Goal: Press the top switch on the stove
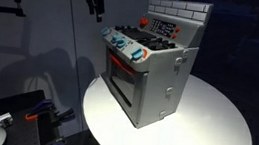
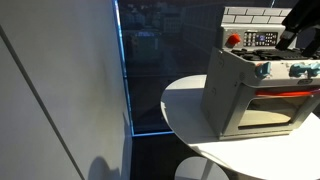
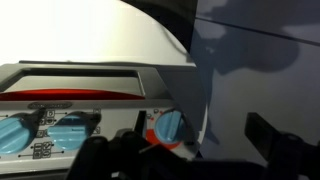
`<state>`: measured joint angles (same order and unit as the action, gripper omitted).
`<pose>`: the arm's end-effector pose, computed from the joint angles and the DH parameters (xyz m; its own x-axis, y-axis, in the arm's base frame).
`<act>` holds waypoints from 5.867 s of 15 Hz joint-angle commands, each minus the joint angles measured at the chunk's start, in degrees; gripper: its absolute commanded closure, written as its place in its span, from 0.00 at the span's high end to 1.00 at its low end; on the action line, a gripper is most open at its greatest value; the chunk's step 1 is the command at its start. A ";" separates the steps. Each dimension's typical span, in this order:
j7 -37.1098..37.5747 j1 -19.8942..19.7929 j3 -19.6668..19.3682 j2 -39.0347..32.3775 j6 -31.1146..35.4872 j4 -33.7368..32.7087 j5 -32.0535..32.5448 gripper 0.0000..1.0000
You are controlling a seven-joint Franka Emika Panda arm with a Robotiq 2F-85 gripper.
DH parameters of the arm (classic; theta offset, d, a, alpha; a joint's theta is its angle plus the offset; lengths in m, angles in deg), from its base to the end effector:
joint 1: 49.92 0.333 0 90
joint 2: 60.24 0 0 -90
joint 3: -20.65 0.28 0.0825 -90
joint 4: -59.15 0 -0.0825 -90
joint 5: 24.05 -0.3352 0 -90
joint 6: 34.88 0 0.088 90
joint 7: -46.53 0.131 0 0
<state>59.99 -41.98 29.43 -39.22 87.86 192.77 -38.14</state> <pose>0.4056 0.1404 0.4569 0.9899 -0.0755 0.1199 -0.0498 -0.9776 -0.2045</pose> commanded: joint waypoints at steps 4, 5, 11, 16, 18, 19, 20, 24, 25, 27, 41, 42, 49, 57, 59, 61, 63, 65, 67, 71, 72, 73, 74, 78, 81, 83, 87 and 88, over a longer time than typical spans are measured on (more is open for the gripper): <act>1.33 -2.47 -0.72 0.22 -1.33 -3.12 2.10 1.00; 1.44 -2.93 -0.90 0.23 -1.33 -3.67 2.40 1.00; 4.17 -7.02 -1.97 -0.87 -0.60 -7.54 6.91 1.00; 8.83 -10.90 -2.33 -2.50 1.77 -8.91 13.42 1.00; 10.86 -12.03 -2.54 -3.39 2.93 -9.05 15.62 1.00; 11.73 -12.55 -2.65 -3.88 3.55 -9.08 16.65 1.00; 12.73 -13.04 -2.77 -4.41 4.28 -9.15 17.75 1.00; 15.46 -14.43 -3.67 -7.14 6.36 -10.28 20.66 1.00; 16.17 -14.72 -3.87 -7.77 6.92 -10.56 21.43 1.00; 17.23 -15.18 -4.40 -9.01 7.77 -11.32 22.81 1.00; 17.79 -14.36 -6.33 -10.26 8.21 -11.11 23.59 1.00; 18.04 -14.46 -6.36 -10.37 8.05 -11.30 23.77 1.00; 20.86 -15.42 -7.94 -13.43 11.26 -14.50 23.60 1.00; 22.86 -14.73 -9.84 -19.70 9.94 -20.39 23.26 1.00; 23.70 -14.52 -10.31 -20.90 9.67 -21.46 23.06 1.00; 24.96 -14.32 -10.78 -21.89 9.89 -22.21 23.12 1.00; 25.96 -14.07 -11.15 -22.58 10.25 -22.69 23.31 1.00; 26.93 -13.78 -11.37 -23.00 10.18 -22.93 23.44 1.00; 27.52 -13.50 -11.55 -23.19 10.10 -23.08 23.40 1.00; 28.80 -13.18 -11.83 -23.12 9.69 -23.18 23.42 1.00; 29.09 -13.14 -11.90 -23.17 9.65 -23.29 23.45 1.00; 29.32 -13.10 -11.97 -23.23 9.56 -23.38 23.36 1.00; 29.57 -13.10 -12.05 -23.30 9.46 -23.51 23.34 1.00; 30.09 -13.20 -12.40 -23.60 9.40 -23.79 23.20 1.00; 30.37 -13.17 -12.57 -23.99 9.42 -24.01 23.20 1.00; 30.39 -13.16 -12.69 -24.23 9.40 -24.15 23.15 1.00; 30.46 -13.12 -12.90 -24.85 9.36 -24.60 23.09 1.00; 30.46 -13.10 -12.95 -25.03 9.34 -24.76 23.07 1.00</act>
<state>89.44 -55.86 17.31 -62.89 99.16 170.73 -14.71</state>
